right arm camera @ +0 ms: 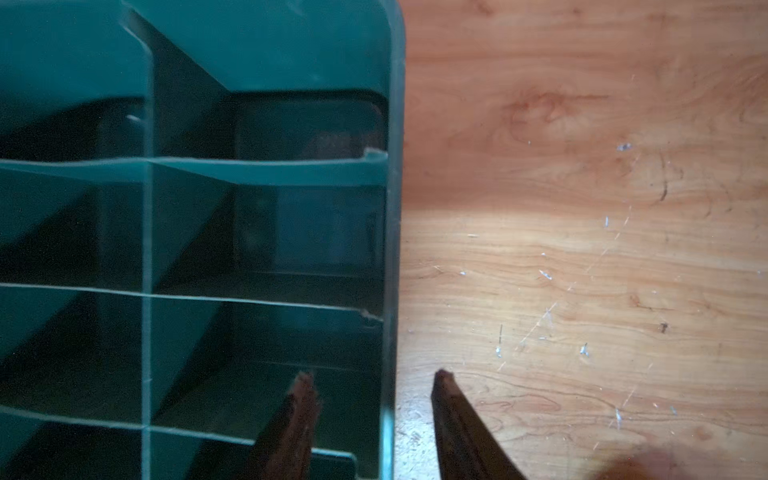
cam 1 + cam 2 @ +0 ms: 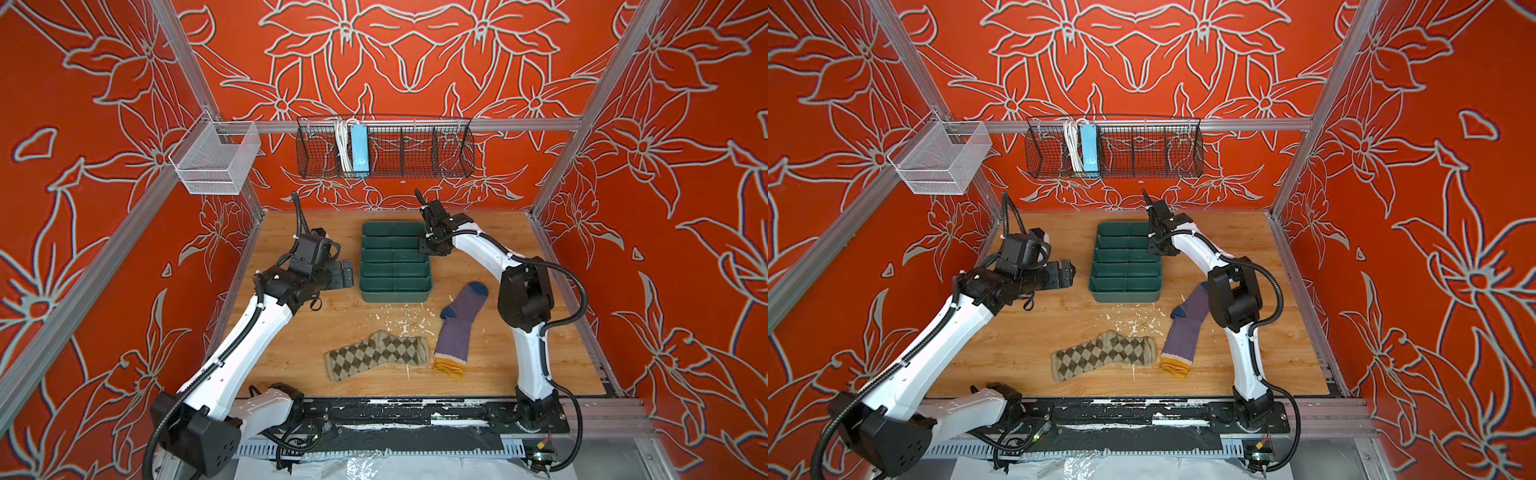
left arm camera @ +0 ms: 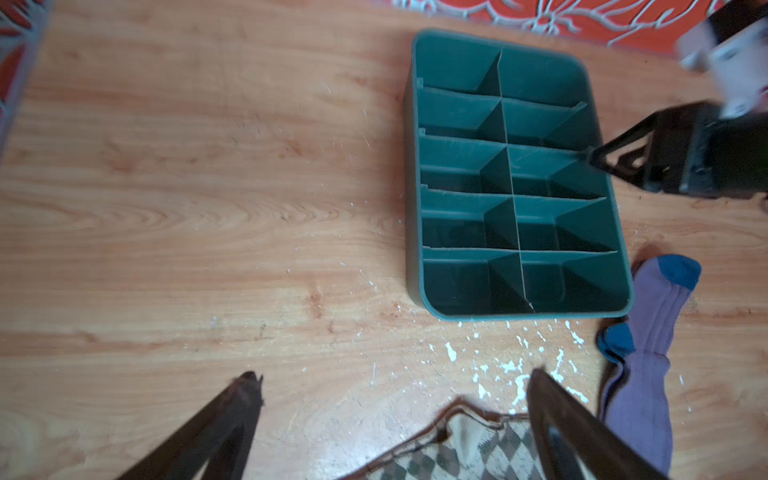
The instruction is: Roll the socks
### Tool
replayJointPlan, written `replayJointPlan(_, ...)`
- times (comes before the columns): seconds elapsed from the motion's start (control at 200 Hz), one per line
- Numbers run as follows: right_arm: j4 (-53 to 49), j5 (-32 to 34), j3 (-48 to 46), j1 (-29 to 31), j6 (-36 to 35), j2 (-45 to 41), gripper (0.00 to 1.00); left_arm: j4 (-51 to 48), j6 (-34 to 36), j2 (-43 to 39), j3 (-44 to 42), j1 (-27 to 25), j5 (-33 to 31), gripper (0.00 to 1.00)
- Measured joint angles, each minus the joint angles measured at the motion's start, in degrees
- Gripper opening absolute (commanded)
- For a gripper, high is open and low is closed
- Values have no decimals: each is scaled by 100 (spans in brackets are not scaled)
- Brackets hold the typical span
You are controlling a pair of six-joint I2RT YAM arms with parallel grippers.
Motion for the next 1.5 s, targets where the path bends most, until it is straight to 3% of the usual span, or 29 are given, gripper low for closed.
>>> replayJointPlan(0.125, -57, 129, 0, 50, 59, 98, 24, 428, 111, -518, -446, 4, -131, 97)
replayJointPlan(0.265, -70, 181, 0, 59, 146, 107, 0, 782, 170, -916, -807, 4, -203, 97)
replayJointPlan(0.686, -444, 39, 1029, 181, 592, 717, 0, 876, 166, -573, -649, 11, -195, 97)
replayJointPlan(1.026, -1071, 35, 3390, 1106, 1303, 1926, 0, 874, 162, -601, -649, 85, -61, 97)
replayJointPlan(1.286, -1040, 37, 3475, 1757, 2026, 1998, 0, 874, 125, -872, -649, 114, -26, 97)
replayJointPlan(1.476, -894, 4, 3475, 1891, 2208, 2127, 0, 874, 125, -920, -649, 118, 0, 97)
replayJointPlan(1.496, -887, -4, 3473, 1891, 2212, 2133, 4, 874, 125, -920, -649, 118, 9, 97)
